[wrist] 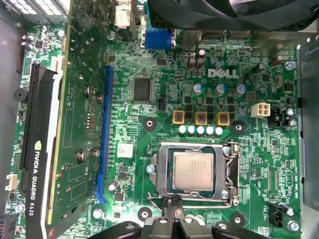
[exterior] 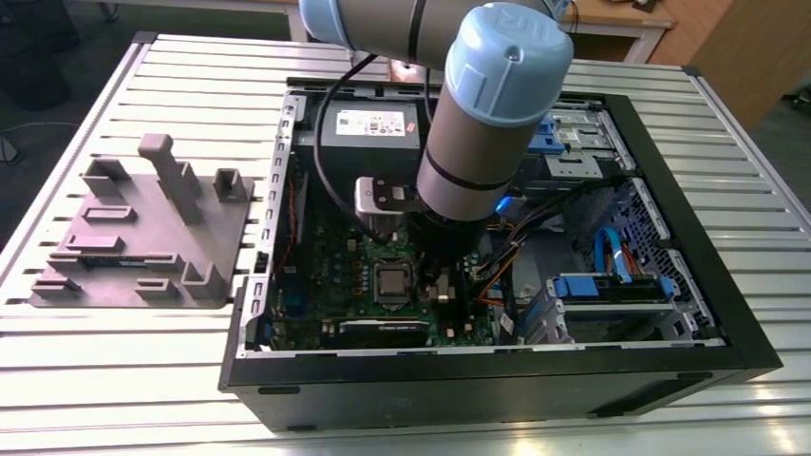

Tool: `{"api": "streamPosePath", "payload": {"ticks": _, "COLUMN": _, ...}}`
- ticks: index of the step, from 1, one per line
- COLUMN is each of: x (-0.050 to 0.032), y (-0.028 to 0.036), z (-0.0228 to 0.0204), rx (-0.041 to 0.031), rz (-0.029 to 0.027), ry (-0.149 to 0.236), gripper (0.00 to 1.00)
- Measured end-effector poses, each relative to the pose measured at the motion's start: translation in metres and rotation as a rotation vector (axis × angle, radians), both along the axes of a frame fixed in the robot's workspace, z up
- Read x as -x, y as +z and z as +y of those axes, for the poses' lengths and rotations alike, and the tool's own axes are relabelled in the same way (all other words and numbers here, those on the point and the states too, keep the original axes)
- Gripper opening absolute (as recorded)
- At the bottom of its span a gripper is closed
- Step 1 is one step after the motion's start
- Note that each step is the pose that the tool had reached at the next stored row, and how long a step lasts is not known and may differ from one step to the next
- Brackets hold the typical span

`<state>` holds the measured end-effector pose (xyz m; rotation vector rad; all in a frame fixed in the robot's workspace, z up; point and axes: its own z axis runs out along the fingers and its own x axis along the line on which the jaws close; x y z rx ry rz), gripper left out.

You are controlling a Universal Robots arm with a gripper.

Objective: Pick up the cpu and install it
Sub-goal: 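Install the first cpu locking lever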

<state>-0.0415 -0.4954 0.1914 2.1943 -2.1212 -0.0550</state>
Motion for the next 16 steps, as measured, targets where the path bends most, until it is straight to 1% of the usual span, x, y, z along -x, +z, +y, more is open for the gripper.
{"api": "streamPosePath", "payload": {"ticks": 5, "x": -0.0001, "y": 0.0106, "z": -0.0001, "rx": 0.0008, "rz": 0.0001, "ry": 0.0, "gripper": 0.1}}
{"api": "streamPosePath", "payload": {"ticks": 9, "x": -0.0001, "y": 0.0211, "z": -0.0001, "rx": 0.001, "rz": 0.0002, "ry": 0.0, "gripper": 0.1}}
{"api": "streamPosePath", "payload": {"ticks": 10, "x": -0.0001, "y": 0.0219, "z": -0.0001, "rx": 0.0008, "rz": 0.0001, "ry": 0.0, "gripper": 0.1}}
{"api": "streamPosePath", "payload": {"ticks": 16, "x": -0.0001, "y": 0.0219, "z": -0.0001, "rx": 0.0009, "rz": -0.0003, "ry": 0.0, "gripper": 0.1}}
